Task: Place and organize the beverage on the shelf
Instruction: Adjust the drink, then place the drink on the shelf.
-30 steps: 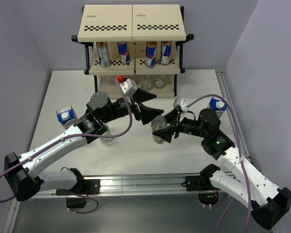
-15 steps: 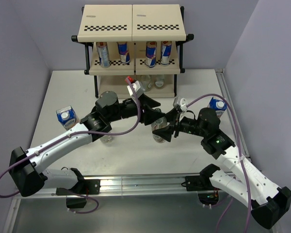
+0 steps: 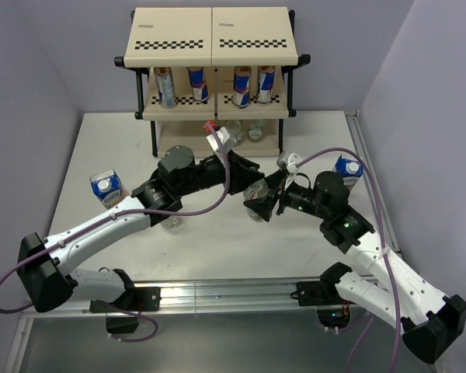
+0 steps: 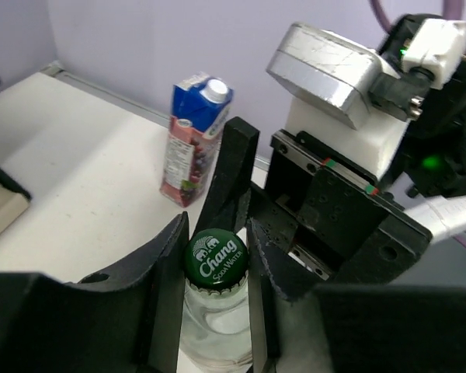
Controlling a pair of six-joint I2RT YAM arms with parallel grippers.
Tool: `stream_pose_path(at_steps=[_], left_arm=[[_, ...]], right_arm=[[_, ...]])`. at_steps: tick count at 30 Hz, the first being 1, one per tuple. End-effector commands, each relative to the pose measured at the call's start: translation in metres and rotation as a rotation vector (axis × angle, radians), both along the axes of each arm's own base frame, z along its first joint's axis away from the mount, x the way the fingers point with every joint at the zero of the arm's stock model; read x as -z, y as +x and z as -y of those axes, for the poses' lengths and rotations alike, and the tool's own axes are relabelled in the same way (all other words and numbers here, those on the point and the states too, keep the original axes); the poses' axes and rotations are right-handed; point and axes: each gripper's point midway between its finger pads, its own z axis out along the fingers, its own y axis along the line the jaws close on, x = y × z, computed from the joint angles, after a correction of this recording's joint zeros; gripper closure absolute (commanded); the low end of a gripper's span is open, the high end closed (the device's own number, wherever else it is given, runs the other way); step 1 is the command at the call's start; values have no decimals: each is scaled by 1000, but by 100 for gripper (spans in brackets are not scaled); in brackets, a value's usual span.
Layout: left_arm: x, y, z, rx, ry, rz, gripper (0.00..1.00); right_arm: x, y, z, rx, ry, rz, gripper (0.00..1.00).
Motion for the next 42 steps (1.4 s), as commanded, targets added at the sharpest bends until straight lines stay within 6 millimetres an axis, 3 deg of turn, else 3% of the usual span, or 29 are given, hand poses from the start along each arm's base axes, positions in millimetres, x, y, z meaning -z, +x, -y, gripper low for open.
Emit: stream_pose_path(at_steps=[1, 6, 8, 11, 18, 19, 24, 27, 31, 42], left_arm=[[-43, 63, -30, -364, -91, 125, 100], [-52, 97, -43, -552, -116, 181, 100], [-46, 109, -50, -621, -112, 185, 100], [-38, 126, -66, -754, -102, 207, 100], [-10, 165, -105, -994, -145, 208, 100], [3, 171, -107, -1004, -132, 198, 100], [3, 196, -137, -1097, -223, 253, 100], [15, 216, -129, -1096, -198, 269, 100], [26, 236, -135, -1129, -173, 283, 100], [33, 251, -149, -1197, -174, 365, 100]], right_arm=[[-55, 29, 22, 228, 91, 136, 17], [-35, 53, 54, 483, 79, 25, 8], [-34, 57, 62, 540, 85, 18, 2], [-35, 62, 75, 622, 93, -4, 1], [-35, 57, 74, 606, 112, -20, 1], [-35, 56, 74, 603, 116, -17, 1], [-39, 51, 74, 589, 134, -6, 1], [-41, 49, 75, 589, 145, -3, 1], [-44, 47, 76, 588, 154, 5, 1], [-51, 40, 74, 551, 178, 22, 1]])
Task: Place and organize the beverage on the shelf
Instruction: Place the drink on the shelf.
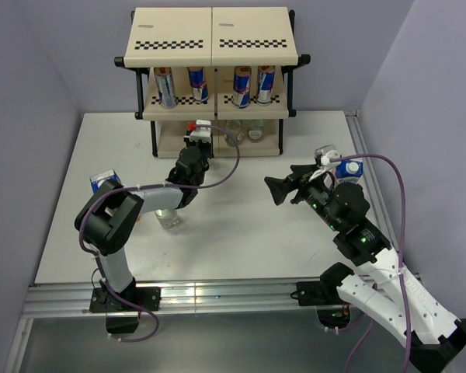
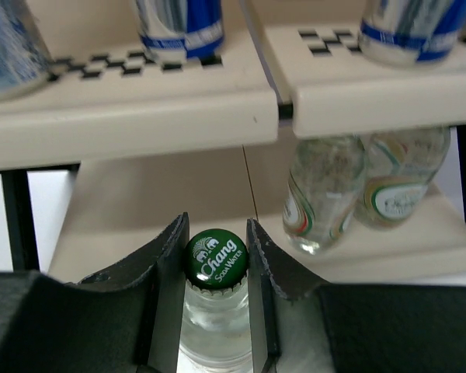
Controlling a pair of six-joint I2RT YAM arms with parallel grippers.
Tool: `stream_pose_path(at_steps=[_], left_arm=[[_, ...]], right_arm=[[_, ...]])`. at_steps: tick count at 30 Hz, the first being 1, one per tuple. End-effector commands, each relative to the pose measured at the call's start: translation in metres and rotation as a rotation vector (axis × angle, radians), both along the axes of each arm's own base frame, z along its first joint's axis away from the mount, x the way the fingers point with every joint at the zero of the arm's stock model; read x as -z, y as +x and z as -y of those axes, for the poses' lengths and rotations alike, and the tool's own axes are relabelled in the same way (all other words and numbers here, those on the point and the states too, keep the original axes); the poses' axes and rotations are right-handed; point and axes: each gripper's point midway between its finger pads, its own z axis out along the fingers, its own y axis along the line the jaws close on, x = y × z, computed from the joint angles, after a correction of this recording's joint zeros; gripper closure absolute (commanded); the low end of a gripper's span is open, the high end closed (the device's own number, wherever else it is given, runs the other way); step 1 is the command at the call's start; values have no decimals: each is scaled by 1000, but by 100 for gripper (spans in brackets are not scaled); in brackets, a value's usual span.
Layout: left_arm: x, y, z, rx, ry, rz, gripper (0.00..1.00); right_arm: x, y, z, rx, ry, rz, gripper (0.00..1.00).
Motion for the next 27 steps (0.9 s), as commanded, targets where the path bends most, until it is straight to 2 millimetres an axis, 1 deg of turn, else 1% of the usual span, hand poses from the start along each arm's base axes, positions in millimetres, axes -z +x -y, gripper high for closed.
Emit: stream_pose_path(at_steps=[1, 9, 14, 19, 20, 22, 23, 27], left_arm=[[-116, 3, -11, -35, -217, 334, 100], [-112, 22, -16, -55, -229, 343, 100], [-109, 29, -18, -72, -235, 356, 100], [-100, 36, -20, -88, -238, 360, 100], [-95, 37, -20, -89, -237, 357, 100], [-99, 35, -22, -90, -252, 382, 100], [-96, 35, -22, -89, -249, 383, 100], [-100, 34, -24, -96, -260, 406, 100]], right_arm=[[-19, -3, -1, -11, 40, 45, 2], [-22, -6, -5, -41, 45, 51, 2], [-27, -10, -6, -56, 58, 64, 2], [-31, -14, -7, -70, 67, 74, 2], [-31, -14, -7, -70, 68, 76, 2], [-32, -15, -8, -78, 70, 76, 2], [-32, -16, -8, -83, 72, 78, 2], [-33, -17, -9, -90, 77, 81, 2]])
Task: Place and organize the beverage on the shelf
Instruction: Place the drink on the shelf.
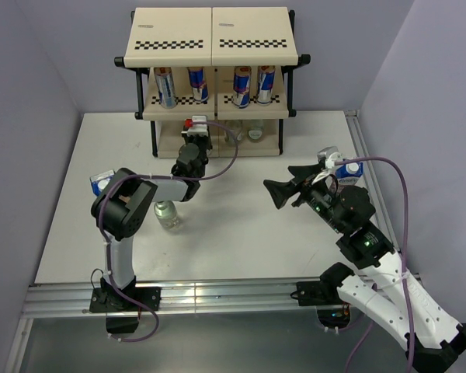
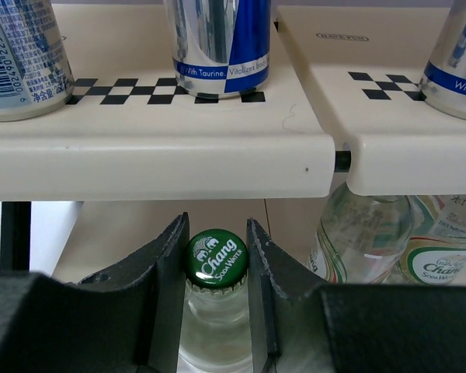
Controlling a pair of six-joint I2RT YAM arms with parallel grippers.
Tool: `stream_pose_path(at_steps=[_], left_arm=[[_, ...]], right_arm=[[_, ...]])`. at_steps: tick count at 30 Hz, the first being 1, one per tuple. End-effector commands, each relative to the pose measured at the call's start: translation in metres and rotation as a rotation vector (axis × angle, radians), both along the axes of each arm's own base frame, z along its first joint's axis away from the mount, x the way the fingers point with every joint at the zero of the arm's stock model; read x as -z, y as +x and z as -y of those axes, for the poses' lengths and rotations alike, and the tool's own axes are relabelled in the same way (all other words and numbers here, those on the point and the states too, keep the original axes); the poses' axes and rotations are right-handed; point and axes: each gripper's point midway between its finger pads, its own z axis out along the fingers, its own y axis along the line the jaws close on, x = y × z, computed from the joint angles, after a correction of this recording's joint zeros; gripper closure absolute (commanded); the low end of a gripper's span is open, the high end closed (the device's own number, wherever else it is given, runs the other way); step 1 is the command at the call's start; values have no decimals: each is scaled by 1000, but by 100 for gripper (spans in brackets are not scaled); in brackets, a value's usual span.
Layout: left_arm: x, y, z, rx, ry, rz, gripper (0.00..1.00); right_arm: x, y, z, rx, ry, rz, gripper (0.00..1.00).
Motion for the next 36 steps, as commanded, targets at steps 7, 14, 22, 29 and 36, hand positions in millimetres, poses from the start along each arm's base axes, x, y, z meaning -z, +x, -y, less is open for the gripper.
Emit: stream_pose_path(at_steps=[7, 14, 22, 29, 36], left_arm=[[-105, -12, -15, -35, -193, 356, 100], [-107, -12, -16, -39, -201, 385, 100], [-93, 4, -8, -26, -203, 334, 100], [-78, 13, -10, -19, -217, 283, 100], [-70, 25, -10, -29, -253, 256, 100]], right_arm=[[-23, -6, -4, -36, 57, 56, 2], [-21, -5, -6, -40, 57, 51, 2], [-20, -5, -7, -46, 56, 47, 2], [-20, -7, -7, -52, 58, 50, 2], [-19, -10, -8, -66, 61, 49, 2]])
